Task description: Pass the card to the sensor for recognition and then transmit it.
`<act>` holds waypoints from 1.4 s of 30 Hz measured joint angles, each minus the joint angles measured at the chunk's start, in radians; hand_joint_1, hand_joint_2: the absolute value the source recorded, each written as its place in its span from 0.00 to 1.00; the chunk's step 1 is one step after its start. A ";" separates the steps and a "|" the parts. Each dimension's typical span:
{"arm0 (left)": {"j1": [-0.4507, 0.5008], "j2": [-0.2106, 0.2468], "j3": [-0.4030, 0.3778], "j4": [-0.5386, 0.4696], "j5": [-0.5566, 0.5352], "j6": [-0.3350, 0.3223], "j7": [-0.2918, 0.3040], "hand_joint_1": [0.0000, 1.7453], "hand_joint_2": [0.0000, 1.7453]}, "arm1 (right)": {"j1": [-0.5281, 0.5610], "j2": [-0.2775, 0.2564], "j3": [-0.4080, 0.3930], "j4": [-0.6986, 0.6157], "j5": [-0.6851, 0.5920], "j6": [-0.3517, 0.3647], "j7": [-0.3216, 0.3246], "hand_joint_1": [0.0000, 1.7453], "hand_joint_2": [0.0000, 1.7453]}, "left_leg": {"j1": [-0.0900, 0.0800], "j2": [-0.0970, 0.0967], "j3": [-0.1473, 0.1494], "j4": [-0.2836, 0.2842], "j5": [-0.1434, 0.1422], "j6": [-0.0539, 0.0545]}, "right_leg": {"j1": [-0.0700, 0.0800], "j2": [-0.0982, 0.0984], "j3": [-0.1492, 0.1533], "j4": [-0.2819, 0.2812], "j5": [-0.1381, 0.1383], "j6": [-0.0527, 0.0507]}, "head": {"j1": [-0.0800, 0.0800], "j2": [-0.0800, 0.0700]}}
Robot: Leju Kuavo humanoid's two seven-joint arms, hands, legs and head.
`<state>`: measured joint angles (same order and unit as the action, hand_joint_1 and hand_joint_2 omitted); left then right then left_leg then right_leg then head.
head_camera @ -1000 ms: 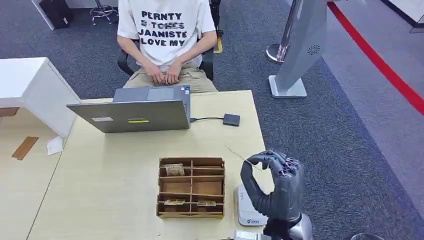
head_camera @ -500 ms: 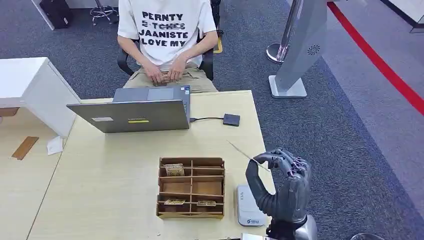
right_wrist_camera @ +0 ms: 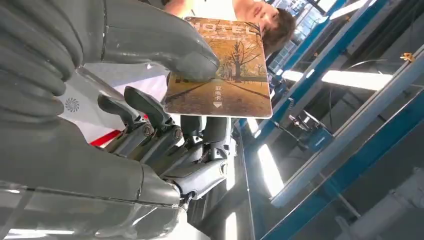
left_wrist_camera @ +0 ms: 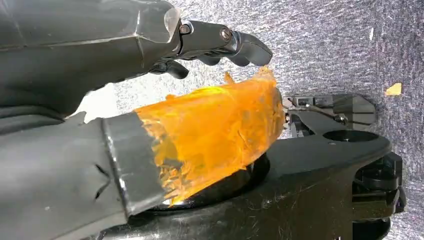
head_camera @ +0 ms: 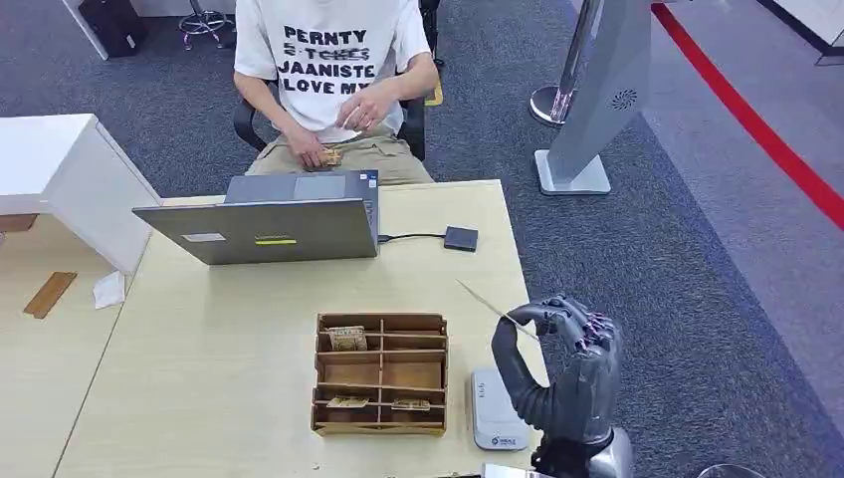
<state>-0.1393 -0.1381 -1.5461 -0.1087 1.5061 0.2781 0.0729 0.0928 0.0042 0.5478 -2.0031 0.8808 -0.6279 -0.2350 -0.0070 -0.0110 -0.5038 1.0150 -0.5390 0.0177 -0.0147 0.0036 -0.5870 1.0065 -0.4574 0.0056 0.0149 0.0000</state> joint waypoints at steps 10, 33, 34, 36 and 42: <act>0.000 0.000 0.000 0.000 -0.055 -0.006 0.015 0.00 0.00 | -0.042 0.002 -0.002 0.012 0.045 0.017 0.005 1.00 1.00 | 0.001 0.000 -0.001 0.000 0.000 0.000 | 0.000 0.000 0.000 0.000 0.000 0.000 | 0.000 0.000; -0.067 0.002 0.000 0.000 -0.285 -0.049 0.127 0.00 0.00 | -0.752 0.052 0.098 0.644 0.430 0.293 0.225 1.00 1.00 | 0.000 0.002 -0.007 0.000 0.007 -0.001 | 0.000 0.002 -0.007 0.001 0.008 -0.002 | 0.000 0.000; -0.069 0.002 0.000 0.000 -0.287 -0.050 0.128 0.00 0.00 | -0.769 0.055 0.106 0.670 0.439 0.294 0.228 1.00 1.00 | 0.000 0.002 -0.006 0.000 0.007 -0.001 | 0.000 0.002 -0.007 0.001 0.008 -0.001 | 0.000 0.000; -0.073 0.002 0.000 0.000 -0.289 -0.052 0.129 0.00 0.00 | -0.794 0.058 0.118 0.705 0.451 0.300 0.233 1.00 1.00 | 0.000 0.001 -0.007 0.000 0.007 -0.001 | 0.000 0.002 -0.007 0.001 0.008 -0.001 | 0.000 0.000; -0.076 0.002 0.000 0.000 -0.293 -0.054 0.129 0.00 0.00 | -0.844 0.074 0.146 0.785 0.471 0.304 0.238 1.00 1.00 | 0.000 0.001 -0.007 0.000 0.007 -0.001 | 0.000 0.002 -0.007 0.001 0.008 -0.001 | 0.000 0.000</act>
<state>-0.2151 -0.1362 -1.5461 -0.1087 1.2135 0.2243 0.2018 -0.7508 0.0785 0.6935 -1.2185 1.3519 -0.3239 0.0034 -0.0067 -0.0096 -0.5105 1.0154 -0.5318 0.0168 -0.0148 0.0054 -0.5939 1.0075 -0.4494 0.0041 0.0149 0.0000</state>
